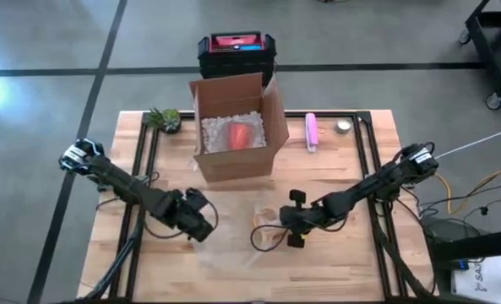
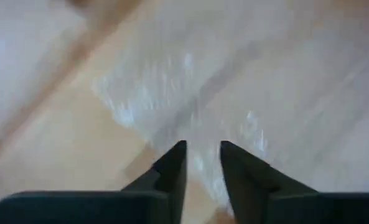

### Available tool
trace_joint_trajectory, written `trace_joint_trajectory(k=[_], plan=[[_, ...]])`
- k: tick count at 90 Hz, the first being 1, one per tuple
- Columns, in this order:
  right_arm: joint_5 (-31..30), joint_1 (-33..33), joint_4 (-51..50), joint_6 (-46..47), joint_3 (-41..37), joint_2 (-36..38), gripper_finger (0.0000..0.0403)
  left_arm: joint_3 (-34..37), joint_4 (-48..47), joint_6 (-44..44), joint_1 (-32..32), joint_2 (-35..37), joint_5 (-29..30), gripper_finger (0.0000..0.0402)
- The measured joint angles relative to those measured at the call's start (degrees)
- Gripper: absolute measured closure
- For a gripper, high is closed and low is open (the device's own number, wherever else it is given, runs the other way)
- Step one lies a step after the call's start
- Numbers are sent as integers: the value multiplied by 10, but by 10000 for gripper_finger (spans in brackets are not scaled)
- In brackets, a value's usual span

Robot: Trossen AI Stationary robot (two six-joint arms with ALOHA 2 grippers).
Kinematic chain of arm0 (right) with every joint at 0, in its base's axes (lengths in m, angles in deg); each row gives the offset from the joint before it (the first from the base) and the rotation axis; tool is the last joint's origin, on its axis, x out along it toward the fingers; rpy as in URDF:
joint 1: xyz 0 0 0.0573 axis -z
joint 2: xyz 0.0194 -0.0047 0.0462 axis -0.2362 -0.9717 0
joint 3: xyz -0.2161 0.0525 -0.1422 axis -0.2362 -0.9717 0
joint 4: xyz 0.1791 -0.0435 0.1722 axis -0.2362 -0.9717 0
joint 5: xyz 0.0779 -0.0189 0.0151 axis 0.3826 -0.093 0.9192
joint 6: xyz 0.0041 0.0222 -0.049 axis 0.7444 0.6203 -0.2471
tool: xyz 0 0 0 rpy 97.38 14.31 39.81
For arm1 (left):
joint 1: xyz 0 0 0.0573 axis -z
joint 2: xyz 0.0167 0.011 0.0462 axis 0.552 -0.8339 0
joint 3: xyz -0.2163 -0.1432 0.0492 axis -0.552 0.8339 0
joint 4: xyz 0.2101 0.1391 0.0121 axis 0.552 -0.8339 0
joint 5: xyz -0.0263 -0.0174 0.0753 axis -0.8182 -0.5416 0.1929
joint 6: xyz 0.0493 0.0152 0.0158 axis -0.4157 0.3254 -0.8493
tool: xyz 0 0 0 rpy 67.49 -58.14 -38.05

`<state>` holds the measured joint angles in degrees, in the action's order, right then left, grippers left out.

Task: Wrap mug
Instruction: Wrap the yellow mug in the transparent bubble wrap

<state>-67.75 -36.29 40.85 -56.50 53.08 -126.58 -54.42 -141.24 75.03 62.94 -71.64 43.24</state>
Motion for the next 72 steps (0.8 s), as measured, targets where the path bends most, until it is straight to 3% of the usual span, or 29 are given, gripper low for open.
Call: trace_joint_trajectory(k=[9,23,38,50,67,72], plan=[[0,0,0,-2,0,0,403,57,68,25,3,-10,-22,228],[0,0,0,-6,0,0,403,148,280,59,16,-9,-23,154],[0,0,0,-12,0,0,403,226,440,97,20,-6,-15,124],[-1,0,6,-15,0,0,403,230,449,98,20,-7,-2,177],[-1,-1,24,-24,0,0,403,175,446,30,20,-5,42,358],[-1,-1,28,-29,-1,0,403,146,450,-3,20,-3,59,386]])
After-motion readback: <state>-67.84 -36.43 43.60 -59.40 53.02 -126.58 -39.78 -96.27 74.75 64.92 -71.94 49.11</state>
